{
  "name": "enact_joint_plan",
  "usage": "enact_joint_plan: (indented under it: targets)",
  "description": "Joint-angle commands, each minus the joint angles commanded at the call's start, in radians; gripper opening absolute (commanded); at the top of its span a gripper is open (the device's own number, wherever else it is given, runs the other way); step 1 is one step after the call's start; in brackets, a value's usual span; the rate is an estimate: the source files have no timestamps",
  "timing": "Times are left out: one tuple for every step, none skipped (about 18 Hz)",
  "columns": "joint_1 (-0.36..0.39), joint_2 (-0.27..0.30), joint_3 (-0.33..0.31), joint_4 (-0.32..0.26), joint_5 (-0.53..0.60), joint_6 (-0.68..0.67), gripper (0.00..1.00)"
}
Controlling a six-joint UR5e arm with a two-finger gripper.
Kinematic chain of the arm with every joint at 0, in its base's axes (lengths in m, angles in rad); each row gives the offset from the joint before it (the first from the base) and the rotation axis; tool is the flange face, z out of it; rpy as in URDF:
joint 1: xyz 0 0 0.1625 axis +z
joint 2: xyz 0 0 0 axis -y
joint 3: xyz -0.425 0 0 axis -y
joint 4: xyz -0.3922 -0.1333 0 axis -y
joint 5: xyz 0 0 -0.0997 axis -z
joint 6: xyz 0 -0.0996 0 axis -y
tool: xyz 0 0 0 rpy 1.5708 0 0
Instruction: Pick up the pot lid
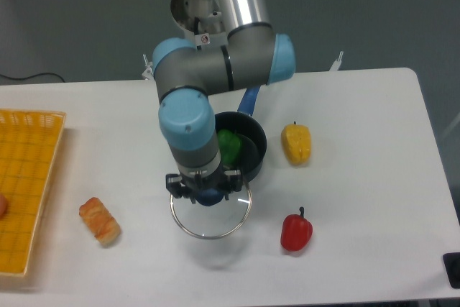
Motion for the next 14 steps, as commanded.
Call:
enact_joint_plan:
  targets:
    - [0.002, 0.009, 0.0, -0.023, 0.0, 0.046, 0.47]
    - [0.006, 0.017, 0.0, -0.038, -0.002, 0.1, 0.47]
    - [0.012, 0.02, -0.003, -0.043, -0.005, 0.14, 0.47]
    - [0.014, 0.023, -0.006, -0.042, -0.005, 0.158, 0.47]
    - [0.014, 0.028, -0.009, -0.042, -0.005, 0.161, 0.47]
    - [0.014, 0.029, -0.012, -0.042, -0.005, 0.163, 0.47]
    - [0.014, 0.029, -0.014, -0.039, -0.005, 0.164, 0.47]
    - [0.014, 0.029, -0.015, -0.04, -0.005, 0.175, 0.47]
    - [0.014, 0.029, -0.018, -0.043, -0.005, 0.193, 0.47]
    - [0.014, 0.031, -0.024, -0.043, -0.002, 0.209, 0.47]
    - [0.018, 0.032, -0.032, -0.043, -0.002, 0.215, 0.47]
    - [0.025, 0.04, -0.037, -0.043, -0.002, 0.215, 0.47]
    - [0.028, 0.049, -0.037, -0.043, -0.005, 0.215, 0.47]
    - [0.029, 0.051, -0.04, -0.043, -0.005, 0.215, 0.47]
